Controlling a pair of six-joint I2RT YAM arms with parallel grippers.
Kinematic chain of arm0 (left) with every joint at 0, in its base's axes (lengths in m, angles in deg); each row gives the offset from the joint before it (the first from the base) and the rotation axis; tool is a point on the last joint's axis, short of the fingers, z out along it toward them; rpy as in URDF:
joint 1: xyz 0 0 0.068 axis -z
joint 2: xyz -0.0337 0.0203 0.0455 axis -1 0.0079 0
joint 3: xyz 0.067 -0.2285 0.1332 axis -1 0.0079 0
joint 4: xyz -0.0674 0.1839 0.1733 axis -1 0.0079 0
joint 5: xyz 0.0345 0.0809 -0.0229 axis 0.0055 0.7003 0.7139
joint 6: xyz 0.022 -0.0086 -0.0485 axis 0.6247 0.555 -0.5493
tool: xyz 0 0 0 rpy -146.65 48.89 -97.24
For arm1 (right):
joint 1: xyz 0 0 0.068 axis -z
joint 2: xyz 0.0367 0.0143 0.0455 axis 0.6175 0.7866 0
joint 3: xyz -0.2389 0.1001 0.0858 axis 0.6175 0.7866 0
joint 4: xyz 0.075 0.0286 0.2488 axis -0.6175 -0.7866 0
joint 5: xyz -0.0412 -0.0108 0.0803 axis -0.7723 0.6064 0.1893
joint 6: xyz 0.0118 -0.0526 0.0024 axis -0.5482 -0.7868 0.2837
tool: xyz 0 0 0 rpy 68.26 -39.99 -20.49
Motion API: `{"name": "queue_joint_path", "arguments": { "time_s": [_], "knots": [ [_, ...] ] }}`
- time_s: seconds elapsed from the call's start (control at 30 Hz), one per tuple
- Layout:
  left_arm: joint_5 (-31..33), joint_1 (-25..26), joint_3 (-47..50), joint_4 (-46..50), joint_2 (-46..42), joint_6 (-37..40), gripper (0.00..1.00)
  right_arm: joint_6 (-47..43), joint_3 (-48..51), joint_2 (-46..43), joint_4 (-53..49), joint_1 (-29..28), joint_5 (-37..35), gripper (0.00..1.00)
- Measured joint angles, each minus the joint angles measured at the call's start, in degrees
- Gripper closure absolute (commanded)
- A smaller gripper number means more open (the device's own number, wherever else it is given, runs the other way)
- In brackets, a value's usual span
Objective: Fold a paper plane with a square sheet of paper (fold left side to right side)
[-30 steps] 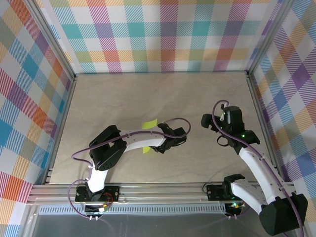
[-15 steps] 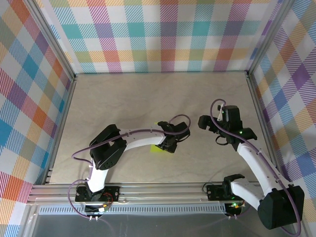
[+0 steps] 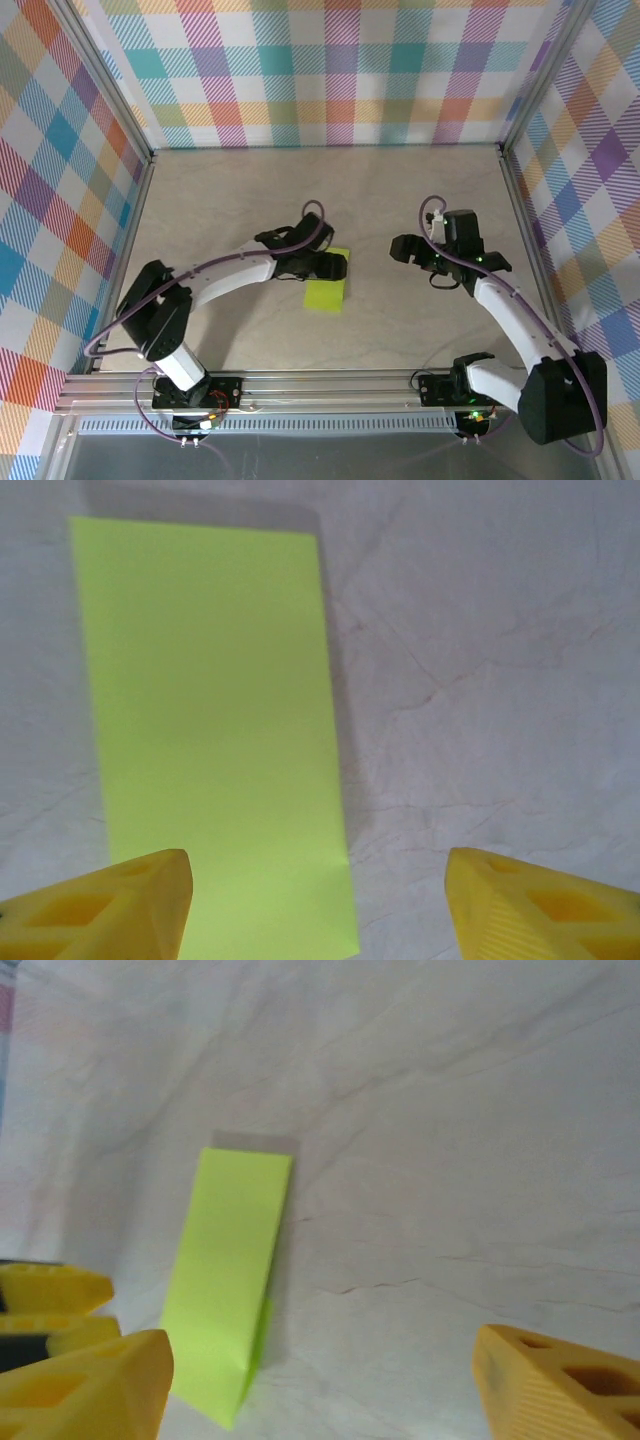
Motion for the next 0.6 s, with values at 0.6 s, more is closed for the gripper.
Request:
{"name": "queue_joint_path", "arguments": {
  "time_s": [0.6],
  "knots": [
    [-18.3,-13.8,13.0,-18.3,3.7,-3.5,0.4,8.1,0.0,15.6,12.0,-7.2,13.5,0.33]
  ]
}}
